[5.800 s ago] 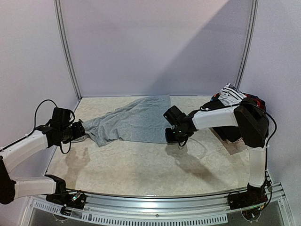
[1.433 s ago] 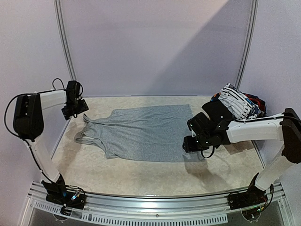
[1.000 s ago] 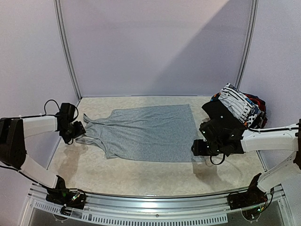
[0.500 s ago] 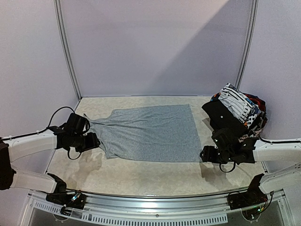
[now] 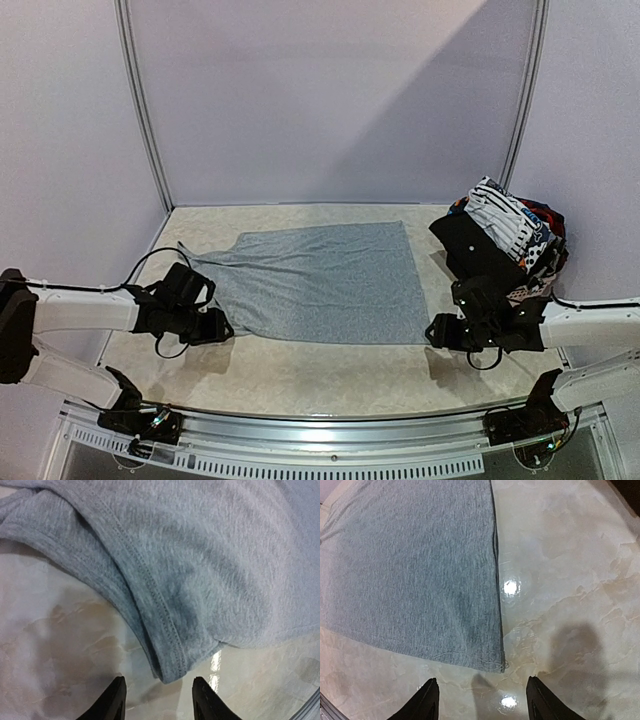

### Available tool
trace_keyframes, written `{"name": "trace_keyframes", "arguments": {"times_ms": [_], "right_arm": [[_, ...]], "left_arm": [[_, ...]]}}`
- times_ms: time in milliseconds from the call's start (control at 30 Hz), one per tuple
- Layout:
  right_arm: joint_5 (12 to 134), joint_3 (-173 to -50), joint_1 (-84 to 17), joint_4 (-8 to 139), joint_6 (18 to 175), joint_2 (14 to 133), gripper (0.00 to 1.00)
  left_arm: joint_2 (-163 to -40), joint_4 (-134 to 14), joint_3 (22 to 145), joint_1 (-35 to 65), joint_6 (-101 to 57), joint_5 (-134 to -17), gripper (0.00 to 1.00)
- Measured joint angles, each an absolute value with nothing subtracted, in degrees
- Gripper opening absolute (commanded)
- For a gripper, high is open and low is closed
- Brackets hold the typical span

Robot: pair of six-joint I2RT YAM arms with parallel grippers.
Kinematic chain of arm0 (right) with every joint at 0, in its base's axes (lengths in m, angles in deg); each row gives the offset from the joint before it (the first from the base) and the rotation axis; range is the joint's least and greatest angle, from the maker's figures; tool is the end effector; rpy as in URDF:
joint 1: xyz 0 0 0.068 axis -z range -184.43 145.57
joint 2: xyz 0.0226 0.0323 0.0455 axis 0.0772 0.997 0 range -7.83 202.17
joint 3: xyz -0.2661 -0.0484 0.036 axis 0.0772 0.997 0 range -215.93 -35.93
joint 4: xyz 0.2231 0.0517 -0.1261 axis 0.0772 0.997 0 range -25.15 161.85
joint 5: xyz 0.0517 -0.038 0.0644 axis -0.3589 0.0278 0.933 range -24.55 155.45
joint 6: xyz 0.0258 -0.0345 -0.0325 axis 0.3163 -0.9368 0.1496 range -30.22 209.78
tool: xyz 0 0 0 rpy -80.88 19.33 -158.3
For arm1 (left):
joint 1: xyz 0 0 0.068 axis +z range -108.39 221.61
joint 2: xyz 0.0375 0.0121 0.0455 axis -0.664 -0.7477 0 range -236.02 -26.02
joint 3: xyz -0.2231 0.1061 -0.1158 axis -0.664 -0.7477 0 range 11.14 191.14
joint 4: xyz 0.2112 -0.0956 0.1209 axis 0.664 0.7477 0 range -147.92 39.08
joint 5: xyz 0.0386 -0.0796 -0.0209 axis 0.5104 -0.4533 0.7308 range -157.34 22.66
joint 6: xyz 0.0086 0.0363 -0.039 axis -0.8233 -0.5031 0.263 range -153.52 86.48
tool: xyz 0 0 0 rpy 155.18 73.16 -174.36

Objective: Fold and stack the mixed laundry pile
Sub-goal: Pick up the flattened tank top from the center of the board.

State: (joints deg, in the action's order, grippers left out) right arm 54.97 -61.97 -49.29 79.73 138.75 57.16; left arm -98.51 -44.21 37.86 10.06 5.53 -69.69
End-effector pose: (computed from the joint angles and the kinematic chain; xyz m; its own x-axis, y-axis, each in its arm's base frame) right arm 0.1470 0.1372 0.1574 -0.8414 0.2091 -0.4982 0.0262 0.9368 0.3490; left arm 0.1783 -0.1111 0.1372 -0.9107 -0.1795 -0.3721 -0.0428 0.9368 -0.3472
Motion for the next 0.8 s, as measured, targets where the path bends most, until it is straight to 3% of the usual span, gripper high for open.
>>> {"name": "trace_keyframes", "arguments": {"times_ms": [333, 533, 800], "right_arm": [[56.4, -60.9, -49.3, 76.8, 138.9, 60.0, 0.56], [56.4, -60.9, -49.3, 75.6, 138.9, 62.1, 0.52], [56.4, -61.0, -49.3, 71.6, 138.9, 66.4, 0.39]], "left_arm": [[-101.0, -48.8, 37.9, 8.7, 5.5, -69.3, 0.36], [-102.9, -50.7, 37.9, 8.4, 5.0, -68.4, 0.23], [-105.2, -53.2, 38.7, 7.7, 4.0, -68.0, 0.24]]}}
